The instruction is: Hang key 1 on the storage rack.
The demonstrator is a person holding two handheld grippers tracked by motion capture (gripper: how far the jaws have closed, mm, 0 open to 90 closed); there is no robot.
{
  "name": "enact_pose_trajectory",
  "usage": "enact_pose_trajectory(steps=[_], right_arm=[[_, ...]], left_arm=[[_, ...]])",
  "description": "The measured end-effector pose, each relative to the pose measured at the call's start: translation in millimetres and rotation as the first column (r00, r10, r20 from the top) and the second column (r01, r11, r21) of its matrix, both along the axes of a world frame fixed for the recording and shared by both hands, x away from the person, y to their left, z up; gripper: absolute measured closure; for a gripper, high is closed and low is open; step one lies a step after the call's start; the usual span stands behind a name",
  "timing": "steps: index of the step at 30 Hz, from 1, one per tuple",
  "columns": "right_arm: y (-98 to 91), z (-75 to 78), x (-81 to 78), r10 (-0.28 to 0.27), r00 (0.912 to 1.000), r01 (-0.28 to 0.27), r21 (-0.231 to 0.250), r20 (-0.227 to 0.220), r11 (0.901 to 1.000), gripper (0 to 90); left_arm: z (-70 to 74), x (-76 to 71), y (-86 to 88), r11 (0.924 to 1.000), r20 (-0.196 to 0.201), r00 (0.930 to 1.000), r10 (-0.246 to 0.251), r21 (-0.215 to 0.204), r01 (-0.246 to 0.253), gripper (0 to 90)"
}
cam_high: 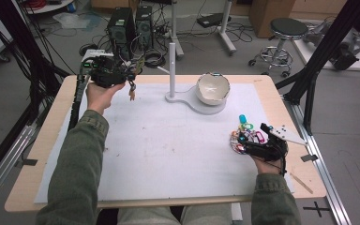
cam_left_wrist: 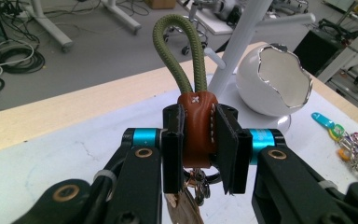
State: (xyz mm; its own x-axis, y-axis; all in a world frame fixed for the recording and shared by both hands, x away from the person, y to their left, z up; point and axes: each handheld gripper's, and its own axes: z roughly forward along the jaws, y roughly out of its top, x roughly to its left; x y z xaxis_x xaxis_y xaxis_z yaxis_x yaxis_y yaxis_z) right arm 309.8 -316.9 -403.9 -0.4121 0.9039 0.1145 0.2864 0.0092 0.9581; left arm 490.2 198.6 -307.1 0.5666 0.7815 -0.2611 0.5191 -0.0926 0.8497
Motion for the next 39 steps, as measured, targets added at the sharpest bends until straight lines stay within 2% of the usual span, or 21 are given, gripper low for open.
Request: enact_pose_trajectory(steps=[4, 6, 9, 12, 20, 29, 36, 39], right_arm=[[0.5, -0.3, 0.8, 0.003, 1.0, -0.003, 0.0, -0.002, 1.0, 0.7], [1.1, -0.6, 0.9, 0.006, 1.0, -0.006, -0.002, -0.005, 1.0, 0.8], [1.2, -0.7, 0.8, 0.008, 1.0, -0.008, -0.001, -0.005, 1.0, 0.8], [0.3, -0.9, 0.7, 0.008, 0.9999, -0.008, 0.0, -0.005, 1.0, 0.8], [-1.1, -0.9, 0.0, 0.006, 1.0, -0.006, 0.002, -0.004, 1.0, 0.8], [-1.1, -1.5, 0.6, 0.005, 1.0, -0.005, 0.0, -0.005, 1.0, 0.8], [-1.8, -1.4, -0.6, 0.003, 1.0, -0.003, 0.001, -0.009, 1.0, 0.8], [-1.9, -1.7, -0.1, 0.005, 0.9999, -0.005, 0.001, -0.009, 1.0, 0.8]], left_arm=[[-4.7, 4.8, -6.8, 0.9999, -0.009, 0.9999, 0.01, -0.006, -0.01, 73.1], [-5.7, 7.5, -9.7, 0.9994, -0.01, 0.9999, 0.011, -0.032, -0.011, 73.1], [-6.4, 10.8, -15.7, 0.9989, -0.011, 0.9999, 0.011, -0.046, -0.012, 73.1], [-7.5, 13.7, -22.5, 0.999, -0.017, 0.9999, 0.002, -0.044, -0.003, 73.1], [-15.6, 18.3, -36.7, 0.9995, -0.034, 0.9991, -0.026, -0.016, 0.026, 73.1], [-20.2, 22.1, -47.5, 0.9981, -0.04, 0.9974, -0.061, -0.016, 0.06, 73.1], [-28.3, 24.2, -58.3, 0.9964, -0.051, 0.9951, -0.084, 0.007, 0.085, 72.9], [-31.8, 25.2, -61.4, 0.996, -0.058, 0.995, -0.081, 0.031, 0.083, 72.5]])
